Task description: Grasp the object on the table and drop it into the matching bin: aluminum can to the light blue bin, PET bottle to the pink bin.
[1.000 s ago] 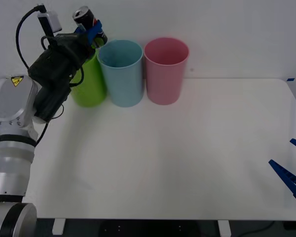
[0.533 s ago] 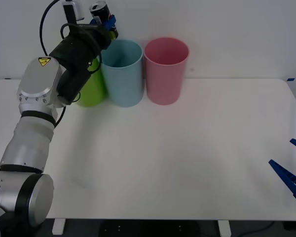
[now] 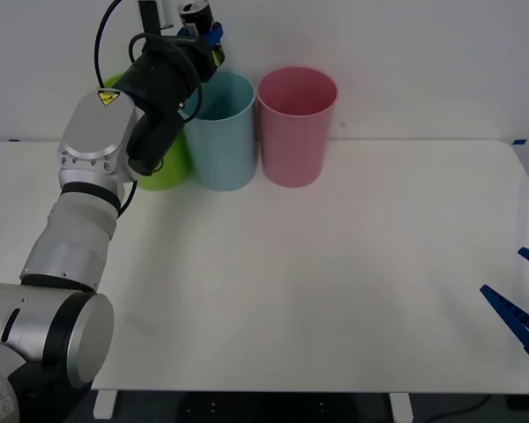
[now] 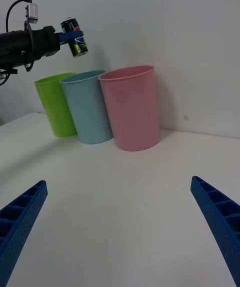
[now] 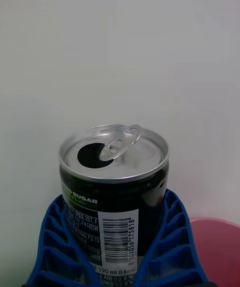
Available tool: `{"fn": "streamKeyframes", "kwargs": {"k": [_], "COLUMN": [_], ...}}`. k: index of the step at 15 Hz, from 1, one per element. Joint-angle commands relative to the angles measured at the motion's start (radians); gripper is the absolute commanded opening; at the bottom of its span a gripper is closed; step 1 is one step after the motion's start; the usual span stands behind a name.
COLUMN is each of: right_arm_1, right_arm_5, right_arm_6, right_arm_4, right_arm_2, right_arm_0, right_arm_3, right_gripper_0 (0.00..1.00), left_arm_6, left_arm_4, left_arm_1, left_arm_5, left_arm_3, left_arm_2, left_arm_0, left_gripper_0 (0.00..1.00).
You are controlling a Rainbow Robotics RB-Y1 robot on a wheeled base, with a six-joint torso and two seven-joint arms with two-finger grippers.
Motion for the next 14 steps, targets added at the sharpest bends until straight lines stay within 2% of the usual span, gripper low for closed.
{"fn": "streamKeyframes", "kwargs": {"k": [1,2,3,4,5,14], "right_arm_1": [0.0,0.0,0.0,0.0,0.0,0.0], "right_arm_5": [0.0,0.0,0.0,0.0,0.0,0.0], "right_arm_6": [0.0,0.0,0.0,0.0,0.0,0.0], "right_arm_4": [0.0,0.0,0.0,0.0,0.0,0.0], "right_arm_2": [0.0,0.0,0.0,0.0,0.0,0.0], "right_arm_0": [0.0,0.0,0.0,0.0,0.0,0.0], "right_arm_3": [0.0,0.0,0.0,0.0,0.0,0.0], "right_gripper_0": [1.0,1.0,1.0,1.0,1.0,1.0], "left_arm_6": [0.0,0.0,0.0,0.0,-0.005,-0.012], "left_arm_4": [0.0,0.002,0.003,0.008,0.009,0.042], "left_arm_1": [0.0,0.001,0.001,0.001,0.001,0.005], "left_arm_5": [0.001,0.001,0.001,0.001,-0.001,0.001], "left_arm_3": [0.0,0.0,0.0,0.001,0.0,0.0], "left_arm_2": [0.0,0.004,0.005,0.005,0.005,0.008], "left_arm_0": [0.001,0.001,0.001,0.003,0.003,0.006], "left_gripper_0": [0.0,0.01,0.09,0.33,1.0,1.0]}}
